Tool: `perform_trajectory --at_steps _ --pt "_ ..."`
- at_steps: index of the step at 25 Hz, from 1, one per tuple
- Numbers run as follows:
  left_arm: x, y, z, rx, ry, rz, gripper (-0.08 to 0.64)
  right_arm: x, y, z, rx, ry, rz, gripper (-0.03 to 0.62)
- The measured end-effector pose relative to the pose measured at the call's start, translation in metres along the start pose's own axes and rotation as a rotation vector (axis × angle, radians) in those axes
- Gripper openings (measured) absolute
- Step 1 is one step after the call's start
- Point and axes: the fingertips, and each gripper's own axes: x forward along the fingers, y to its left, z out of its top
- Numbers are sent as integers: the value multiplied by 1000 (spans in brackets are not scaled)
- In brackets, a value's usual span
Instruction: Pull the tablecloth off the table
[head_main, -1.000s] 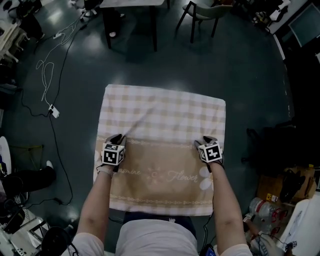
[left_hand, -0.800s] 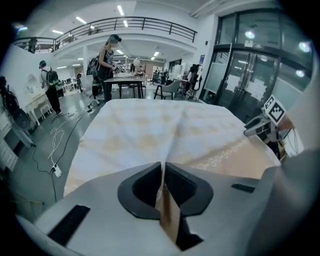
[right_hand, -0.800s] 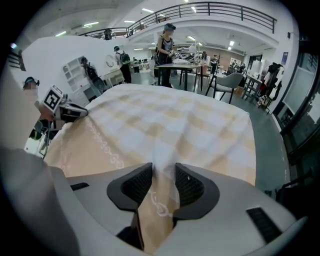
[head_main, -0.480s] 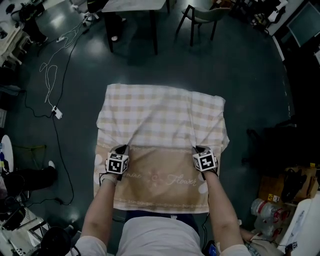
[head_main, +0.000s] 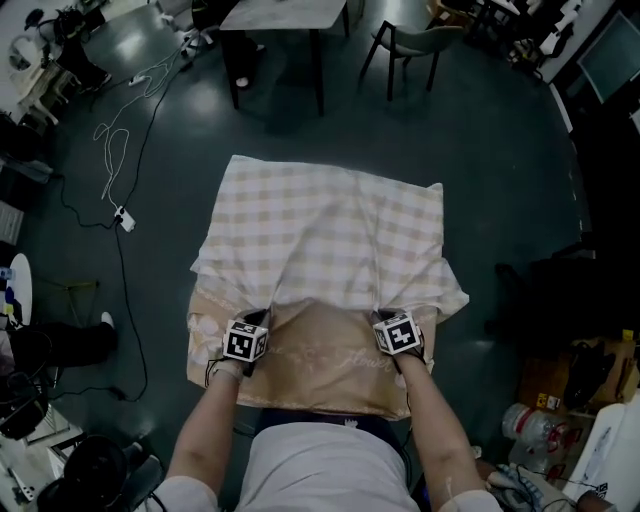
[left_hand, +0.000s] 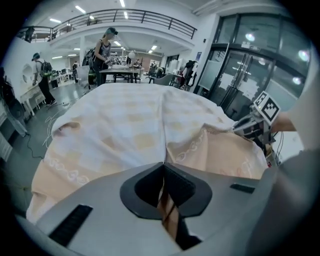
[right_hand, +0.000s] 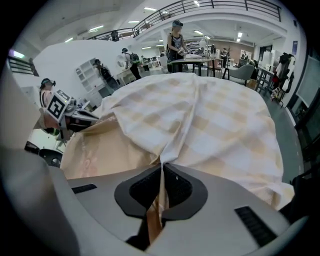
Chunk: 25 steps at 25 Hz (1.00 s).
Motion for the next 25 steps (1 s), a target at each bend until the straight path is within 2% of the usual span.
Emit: perform_trajectory --at_steps 2,4,12,17,20,25 --pt "-5 -21 -33 -14 6 -22 12 0 21 -33 -8 -8 23 31" --pt "-11 -38 -51 -26 11 -43 12 -5 38 -48 -23 -12 47 31" --pt "-32 -64 -44 -29 38 -86 12 -19 91 -37 -91 15 175 29" --pt "-40 -94 -84 -30 43 -95 12 -24 118 -79 -93 22 255 29" --pt "-45 -111 -98 -45 65 -136 12 -31 131 -94 -91 38 302 28" --pt "-51 -145 -122 -20 125 -233 12 -36 155 -118 -134 90 366 28"
